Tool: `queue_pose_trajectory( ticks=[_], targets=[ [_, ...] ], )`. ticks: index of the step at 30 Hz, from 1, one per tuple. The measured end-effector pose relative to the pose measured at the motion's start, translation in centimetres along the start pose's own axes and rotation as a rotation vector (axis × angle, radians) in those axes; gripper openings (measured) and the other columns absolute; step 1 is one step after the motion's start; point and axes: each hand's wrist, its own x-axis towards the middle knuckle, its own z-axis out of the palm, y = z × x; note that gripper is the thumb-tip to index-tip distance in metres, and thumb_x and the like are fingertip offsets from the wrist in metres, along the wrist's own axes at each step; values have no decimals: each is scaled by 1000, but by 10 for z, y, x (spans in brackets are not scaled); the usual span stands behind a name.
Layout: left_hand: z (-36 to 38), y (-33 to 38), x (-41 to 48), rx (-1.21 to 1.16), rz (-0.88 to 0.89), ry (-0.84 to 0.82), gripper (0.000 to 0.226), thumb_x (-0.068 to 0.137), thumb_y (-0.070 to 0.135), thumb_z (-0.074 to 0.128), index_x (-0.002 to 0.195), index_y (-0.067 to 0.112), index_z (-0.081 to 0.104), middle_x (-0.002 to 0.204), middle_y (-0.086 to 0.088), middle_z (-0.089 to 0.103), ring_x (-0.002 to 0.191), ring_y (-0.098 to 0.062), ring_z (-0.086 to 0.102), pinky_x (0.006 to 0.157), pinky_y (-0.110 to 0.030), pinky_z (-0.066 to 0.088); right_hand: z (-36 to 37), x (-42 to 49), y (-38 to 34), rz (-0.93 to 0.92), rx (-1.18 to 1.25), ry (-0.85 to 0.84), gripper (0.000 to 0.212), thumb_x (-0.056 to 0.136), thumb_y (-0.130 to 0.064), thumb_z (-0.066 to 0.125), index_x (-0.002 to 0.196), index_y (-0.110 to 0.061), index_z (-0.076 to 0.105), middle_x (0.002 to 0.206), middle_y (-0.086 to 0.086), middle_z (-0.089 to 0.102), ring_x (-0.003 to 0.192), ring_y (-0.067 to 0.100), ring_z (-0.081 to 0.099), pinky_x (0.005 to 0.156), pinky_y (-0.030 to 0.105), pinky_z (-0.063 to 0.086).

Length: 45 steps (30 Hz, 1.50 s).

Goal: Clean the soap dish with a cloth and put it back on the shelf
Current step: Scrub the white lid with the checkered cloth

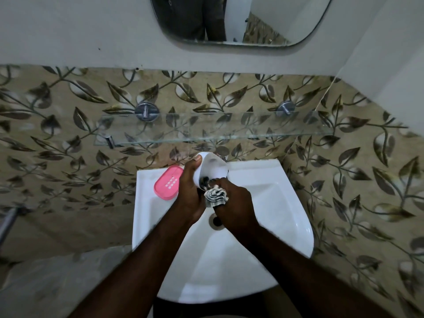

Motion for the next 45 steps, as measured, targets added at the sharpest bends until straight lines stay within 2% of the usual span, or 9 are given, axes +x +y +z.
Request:
queue_pose_trajectory(
  ticks=[6, 11, 17, 21, 26, 32, 36, 40, 45],
  targets=[
    [-5, 2, 1, 111, -104, -90, 62, 94, 46, 37, 63, 0, 66, 50, -8, 62, 44, -15, 62, 47, -16, 49, -1, 2, -32, 80, 207, 26, 15, 72, -19, 59, 66, -28, 48, 62, -7, 57, 63, 17, 55, 60, 35, 46],
    [-4, 9, 4, -5, -37, 12, 44, 90, 43, 50, 101, 3, 67, 83, -14, 72, 72, -24, 70, 74, -33, 55, 3, 4, -2, -72, -105, -53, 13, 74, -14, 59, 87, -19, 59, 76, -2, 66, 74, 21, 61, 62, 27, 44],
    [-6, 11, 0, 68, -105, 75, 41, 88, 42, 59, 104, 5, 68, 75, -16, 73, 65, -29, 71, 64, -35, 58, 13, -2, 22, -130, -159, -106, 33, 66, -1, 63, 98, -9, 64, 90, 6, 69, 94, 23, 52, 83, 27, 39],
    [-9, 15, -1, 101, -116, 16, 34, 89, 43, 59, 91, 10, 69, 68, -12, 73, 59, -26, 71, 60, -34, 58, 8, -5, 18, -127, -84, -104, 32, 69, -14, 66, 100, -12, 66, 92, 5, 68, 93, 18, 51, 75, 25, 37],
    [-14, 18, 0, 176, -141, -73, 66, 80, 62, 59, 122, 11, 65, 119, -16, 68, 114, -34, 62, 105, -51, 43, -4, -1, 10, 34, 133, -23, 19, 79, -10, 72, 90, -22, 64, 77, -10, 67, 72, 5, 58, 66, 18, 43],
    [-9, -3, 0, 216, 46, -64, 54, 86, 55, 54, 120, 15, 68, 116, -14, 70, 108, -27, 66, 93, -37, 52, -1, -2, -21, 176, 597, 33, 21, 77, -5, 72, 96, -13, 68, 90, 0, 75, 84, 15, 71, 78, 34, 58],
    [-4, -2, -2, -54, 58, 16, 33, 86, 47, 63, 98, 18, 76, 96, -7, 76, 91, -24, 71, 89, -40, 53, -1, -11, -12, -137, 242, -32, 29, 74, -5, 72, 96, -22, 64, 83, -9, 69, 79, 6, 60, 74, 9, 40],
    [-1, 3, -4, -93, -55, 57, 36, 76, 49, 71, 85, 15, 80, 89, -15, 73, 84, -33, 66, 79, -44, 56, -2, 4, 13, -393, -311, -163, 39, 65, -6, 74, 97, -24, 62, 91, -4, 69, 89, 14, 57, 81, 21, 30],
    [-6, 7, -1, -54, 10, 74, 45, 77, 47, 72, 107, 13, 71, 102, -16, 74, 102, -36, 64, 104, -51, 45, 8, -4, -21, 21, 213, -42, 19, 77, -7, 67, 82, -26, 64, 79, -8, 70, 77, 11, 63, 71, 22, 44]
  ],
)
